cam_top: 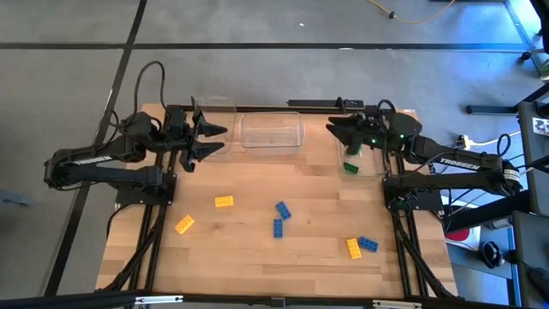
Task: Sort & place blocks by color
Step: Put the left yellow game piece into the left transparent bin
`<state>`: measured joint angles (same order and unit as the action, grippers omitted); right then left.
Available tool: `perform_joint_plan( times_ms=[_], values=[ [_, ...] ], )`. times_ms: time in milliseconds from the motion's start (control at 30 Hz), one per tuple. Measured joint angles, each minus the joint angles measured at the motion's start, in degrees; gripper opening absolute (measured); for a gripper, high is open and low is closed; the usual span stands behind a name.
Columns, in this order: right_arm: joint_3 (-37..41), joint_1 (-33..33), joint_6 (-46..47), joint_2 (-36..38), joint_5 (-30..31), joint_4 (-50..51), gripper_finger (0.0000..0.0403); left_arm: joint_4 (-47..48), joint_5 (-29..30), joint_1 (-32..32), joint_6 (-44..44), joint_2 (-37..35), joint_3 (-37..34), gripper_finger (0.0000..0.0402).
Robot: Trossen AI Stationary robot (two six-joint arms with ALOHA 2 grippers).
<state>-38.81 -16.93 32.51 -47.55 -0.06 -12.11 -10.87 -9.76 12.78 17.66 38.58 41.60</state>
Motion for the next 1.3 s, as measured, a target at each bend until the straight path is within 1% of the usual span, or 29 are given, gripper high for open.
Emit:
perform_joint_plan(
  times_ms=[167, 267, 333, 400, 467, 533, 633, 700, 767, 833, 900, 933, 1000, 1067, 1167, 1233, 1300],
  values=[
    [0.0, 2.02, -4.46, -2.16, -7.34, -8.71, 0.0258, 2.19, 3.32, -0.02, -3.06, 0.91, 0.0, 0.0237],
    [0.0, 3.0, -7.08, -3.2, -9.11, -11.07, 0.0258, 2.96, 5.85, -0.04, -2.96, 1.44, -0.02, 0.0237],
    [0.0, 3.41, -7.67, -3.52, -9.18, -10.97, 0.0258, 3.14, 8.54, -0.17, -0.44, 1.86, 0.03, 0.0237],
    [0.0, 3.47, -7.5, -3.82, -9.16, -10.55, 0.0258, 7.68, 11.64, -0.96, 4.35, 2.93, 1.29, 0.0237],
    [0.0, 3.47, -7.56, -3.84, -9.17, -10.03, 0.0258, 16.55, 12.01, -3.23, 6.24, 5.64, 4.57, 0.0236],
    [0.01, 3.47, -7.54, -3.8, -9.18, -10.0, 0.0258, 28.85, 11.32, -7.61, 8.94, 9.23, 8.78, 0.0235],
    [0.0, 3.47, -7.56, -3.8, -9.18, -9.8, 0.0258, 48.79, 11.46, -16.4, 14.92, 14.69, 15.03, 0.0235],
    [0.01, 3.47, -7.81, -3.8, -9.19, -9.2, 0.0258, 60.09, 12.37, -23.48, 22.36, 17.98, 17.3, 0.0235],
    [0.02, 3.45, -8.65, -3.8, -9.18, -8.59, 0.0258, 66.5, 14.0, -31.2, 32.96, 21.25, 17.45, 0.0235],
    [0.02, 3.45, -9.14, -3.8, -9.16, -8.26, 0.0258, 68.14, 16.67, -38.58, 45.6, 24.08, 16.96, 0.0235],
    [0.02, 3.35, -9.48, -3.8, -9.16, -8.06, 0.0258, 69.94, 17.59, -45.61, 58.14, 26.85, 15.65, 0.0235],
    [0.02, 3.2, -9.99, -3.8, -9.16, -8.07, 0.0258, 70.16, 17.22, -48.74, 63.63, 28.4, 14.99, 0.0235],
    [0.02, 2.95, -10.48, -3.78, -9.09, -8.07, 0.0258, 70.41, 14.41, -53.62, 71.36, 31.95, 13.82, 0.0235],
    [0.02, 2.39, -10.5, -3.78, -9.11, -8.05, 0.0258, 71.41, 10.22, -56.3, 75.55, 35.87, 12.72, 0.0235],
    [0.02, 1.52, -10.36, -3.78, -9.1, -7.68, 0.0258, 71.96, 5.22, -57.37, 76.45, 39.89, 10.8, 0.0235],
    [0.02, 0.94, -10.29, -3.78, -9.09, -7.18, 0.0258, 71.65, 3.93, -57.43, 76.3, 41.17, 9.22, 0.0235],
    [0.02, 0.43, -10.04, -3.78, -9.09, -6.59, 0.0258, 70.78, 3.94, -57.05, 76.0, 41.18, 7.96, 0.0235]
  ],
)
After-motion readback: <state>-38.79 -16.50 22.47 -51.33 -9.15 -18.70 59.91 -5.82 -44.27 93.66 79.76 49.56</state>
